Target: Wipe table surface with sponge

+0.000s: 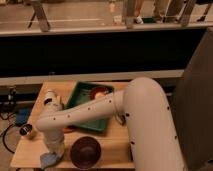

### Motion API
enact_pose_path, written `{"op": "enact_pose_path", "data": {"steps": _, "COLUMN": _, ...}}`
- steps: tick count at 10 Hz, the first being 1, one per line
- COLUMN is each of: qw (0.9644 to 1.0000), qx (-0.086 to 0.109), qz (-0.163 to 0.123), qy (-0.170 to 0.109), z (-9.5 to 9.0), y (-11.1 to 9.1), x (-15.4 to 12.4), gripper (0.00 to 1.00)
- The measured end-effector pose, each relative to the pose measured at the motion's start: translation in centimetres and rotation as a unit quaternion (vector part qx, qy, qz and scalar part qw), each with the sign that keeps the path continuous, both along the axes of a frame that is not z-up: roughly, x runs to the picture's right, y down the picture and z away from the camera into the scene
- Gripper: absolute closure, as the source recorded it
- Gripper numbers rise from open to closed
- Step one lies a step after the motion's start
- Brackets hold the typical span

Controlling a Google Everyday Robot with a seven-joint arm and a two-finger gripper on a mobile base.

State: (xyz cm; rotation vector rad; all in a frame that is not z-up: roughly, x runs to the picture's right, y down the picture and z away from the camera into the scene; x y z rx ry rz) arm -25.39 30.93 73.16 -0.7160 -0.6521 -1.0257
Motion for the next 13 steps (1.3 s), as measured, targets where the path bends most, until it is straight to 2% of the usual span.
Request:
{"op": "enact_pose_path", "data": {"steps": 3, "qw": 0.9997, "qx": 0.018, "qz": 0.012, "qy": 0.006, "z": 2.8, "y": -2.6, "x": 0.3, "gripper": 1.0}}
{"op": "enact_pose_path", "data": {"steps": 5, "qw": 0.9994, "qx": 0.024, "qz": 0.025, "qy": 0.0, "z": 4.9, "y": -4.6, "x": -0.1, "gripper": 1.0}}
{"op": "enact_pose_path", "data": {"steps": 7, "qw": 0.9991, "qx": 0.027, "qz": 0.03, "qy": -0.014, "z": 6.1, "y": -5.9, "x": -1.6, "gripper": 1.0}}
{"op": "enact_pose_path", "data": {"steps": 9, "qw": 0.9987, "qx": 0.023, "qz": 0.03, "qy": -0.035, "z": 6.7, "y": -6.7, "x": -4.2, "gripper": 1.0}}
{"op": "enact_pose_path", "data": {"steps": 11, "qw": 0.9982, "qx": 0.015, "qz": 0.009, "qy": -0.057, "z": 6.5, "y": -6.5, "x": -7.6, "gripper": 1.0}}
{"op": "enact_pose_path", "data": {"steps": 12, "qw": 0.9967, "qx": 0.006, "qz": -0.022, "qy": -0.078, "z": 5.2, "y": -5.2, "x": -10.8, "gripper": 1.0}}
{"op": "enact_pose_path", "data": {"steps": 13, "qw": 0.9956, "qx": 0.0, "qz": -0.037, "qy": -0.086, "z": 4.3, "y": -4.0, "x": -11.6, "gripper": 1.0}}
